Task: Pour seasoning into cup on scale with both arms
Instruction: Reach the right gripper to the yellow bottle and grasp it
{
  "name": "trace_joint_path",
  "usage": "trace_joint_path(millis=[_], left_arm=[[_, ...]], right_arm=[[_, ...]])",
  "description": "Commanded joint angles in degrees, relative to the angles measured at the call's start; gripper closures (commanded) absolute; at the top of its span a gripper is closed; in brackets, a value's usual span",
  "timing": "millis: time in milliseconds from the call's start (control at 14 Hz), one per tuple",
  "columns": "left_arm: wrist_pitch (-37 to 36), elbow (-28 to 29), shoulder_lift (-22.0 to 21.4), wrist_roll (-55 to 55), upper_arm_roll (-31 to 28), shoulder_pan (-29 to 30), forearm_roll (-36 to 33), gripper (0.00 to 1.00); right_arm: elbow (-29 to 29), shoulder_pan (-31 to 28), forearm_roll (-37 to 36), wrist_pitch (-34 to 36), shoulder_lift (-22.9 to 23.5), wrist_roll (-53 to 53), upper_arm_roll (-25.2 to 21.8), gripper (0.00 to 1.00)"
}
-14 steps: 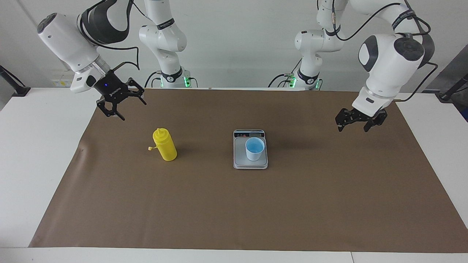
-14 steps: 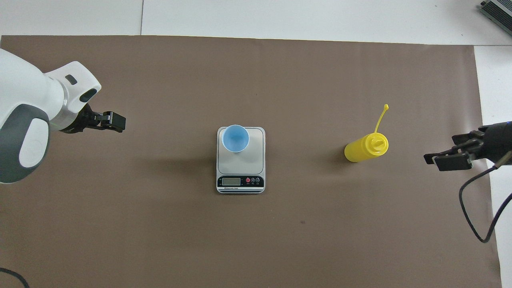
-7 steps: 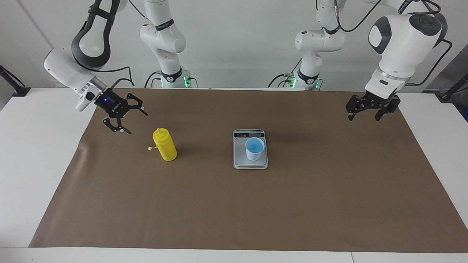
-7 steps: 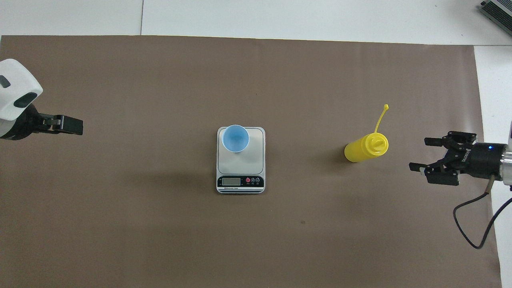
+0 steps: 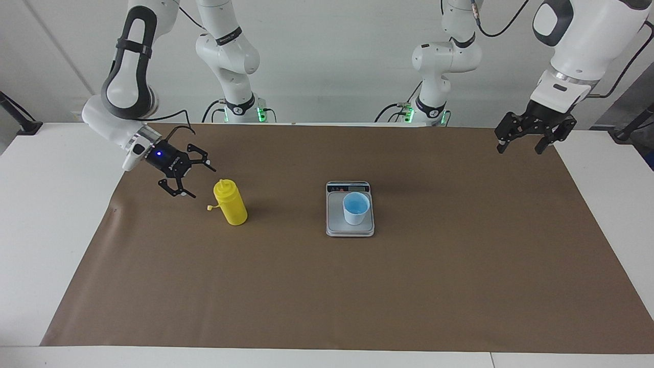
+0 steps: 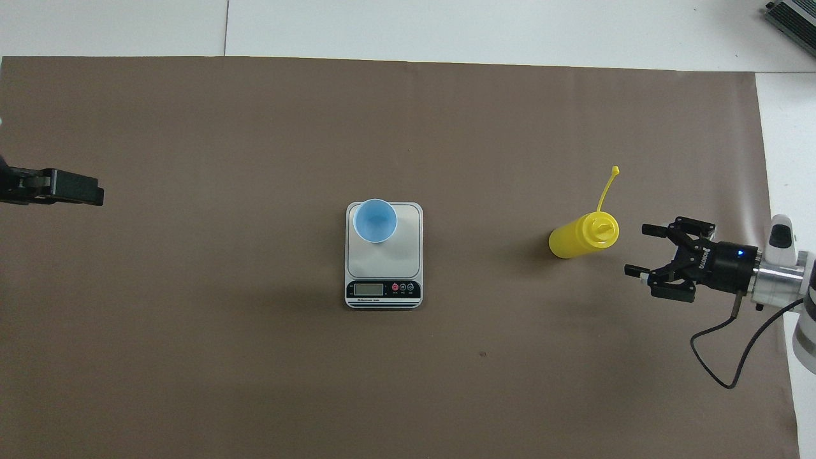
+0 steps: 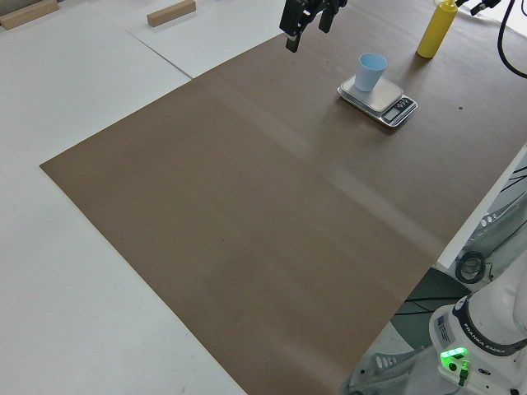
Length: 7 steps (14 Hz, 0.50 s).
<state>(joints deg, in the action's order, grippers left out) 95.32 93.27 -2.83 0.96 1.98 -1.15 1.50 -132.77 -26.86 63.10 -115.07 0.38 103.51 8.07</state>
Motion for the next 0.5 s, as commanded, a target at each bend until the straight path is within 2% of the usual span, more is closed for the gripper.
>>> trace_joint_path(millis=[0, 429], left_arm=[[-3.65, -2.39, 0.02, 0.71, 0.57, 0.71, 0.52, 0.00], [-4.18, -1.07, -0.60, 1.15, 0.66, 0.62, 0.43, 0.00]], right_arm=[[-0.47, -0.39, 3.60, -0.60, 2.51, 5.63, 0.28, 0.00], [0.06, 0.05, 11.68, 2.65, 11.56, 18.55, 0.45, 0.00]])
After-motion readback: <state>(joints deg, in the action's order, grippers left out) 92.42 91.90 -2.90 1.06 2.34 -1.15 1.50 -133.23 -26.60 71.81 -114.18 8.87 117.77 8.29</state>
